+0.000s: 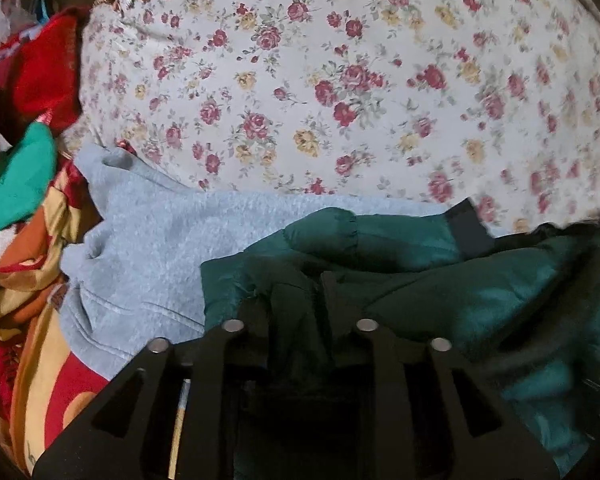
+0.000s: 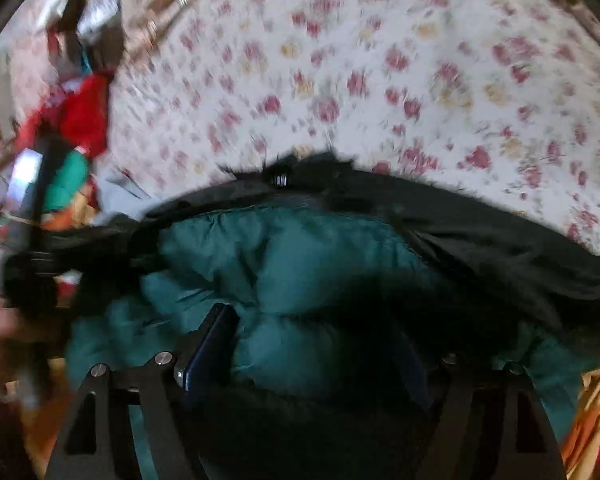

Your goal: Fold large clothes

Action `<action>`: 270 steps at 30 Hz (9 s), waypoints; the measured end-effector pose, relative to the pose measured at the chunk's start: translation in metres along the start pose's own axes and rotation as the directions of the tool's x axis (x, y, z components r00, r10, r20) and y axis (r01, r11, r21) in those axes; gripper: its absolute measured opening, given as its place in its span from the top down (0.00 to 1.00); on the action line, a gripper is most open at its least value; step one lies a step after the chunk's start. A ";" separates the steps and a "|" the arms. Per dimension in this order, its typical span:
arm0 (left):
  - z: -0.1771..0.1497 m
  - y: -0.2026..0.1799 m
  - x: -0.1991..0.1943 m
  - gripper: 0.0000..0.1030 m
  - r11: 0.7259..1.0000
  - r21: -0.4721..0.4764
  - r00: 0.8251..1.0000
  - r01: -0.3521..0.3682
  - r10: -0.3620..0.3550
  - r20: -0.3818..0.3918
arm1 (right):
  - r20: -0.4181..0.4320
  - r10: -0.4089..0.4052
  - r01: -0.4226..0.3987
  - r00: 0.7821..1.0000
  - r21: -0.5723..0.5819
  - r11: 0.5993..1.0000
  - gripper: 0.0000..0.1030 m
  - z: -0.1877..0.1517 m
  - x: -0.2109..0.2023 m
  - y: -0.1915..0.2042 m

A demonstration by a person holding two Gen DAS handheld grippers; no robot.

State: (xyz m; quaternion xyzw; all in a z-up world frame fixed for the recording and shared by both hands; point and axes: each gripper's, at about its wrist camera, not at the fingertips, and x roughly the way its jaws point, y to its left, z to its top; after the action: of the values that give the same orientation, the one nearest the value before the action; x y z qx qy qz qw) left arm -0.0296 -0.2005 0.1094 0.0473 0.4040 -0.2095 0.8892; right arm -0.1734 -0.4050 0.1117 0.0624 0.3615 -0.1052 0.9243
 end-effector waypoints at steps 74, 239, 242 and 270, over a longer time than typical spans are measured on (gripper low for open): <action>-0.042 -0.016 -0.032 0.05 0.993 0.109 0.992 -0.054 0.040 0.123 | -0.067 -0.181 0.192 0.981 0.279 0.941 0.19 -0.084 -0.070 -0.109; -0.195 -0.007 -0.215 0.19 0.976 0.212 0.987 0.049 -0.080 0.141 | 0.006 -0.182 0.176 0.983 0.228 0.958 0.06 -0.170 -0.209 0.090; -0.195 -0.007 -0.212 0.19 0.976 0.212 0.988 0.045 -0.075 0.137 | 0.000 -0.184 0.179 0.983 0.227 0.957 0.06 -0.170 -0.207 0.090; -0.198 -0.007 -0.206 0.19 0.977 0.208 0.989 0.043 -0.071 0.130 | -0.021 -0.172 0.172 0.985 0.236 0.956 0.06 -0.171 -0.201 0.089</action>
State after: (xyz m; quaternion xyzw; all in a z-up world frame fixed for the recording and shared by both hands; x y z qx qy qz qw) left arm -0.2908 -0.0880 0.1296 0.1124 0.3197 -0.2783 0.8987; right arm -0.4079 -0.2557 0.1270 0.1406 0.3504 -0.2277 0.8975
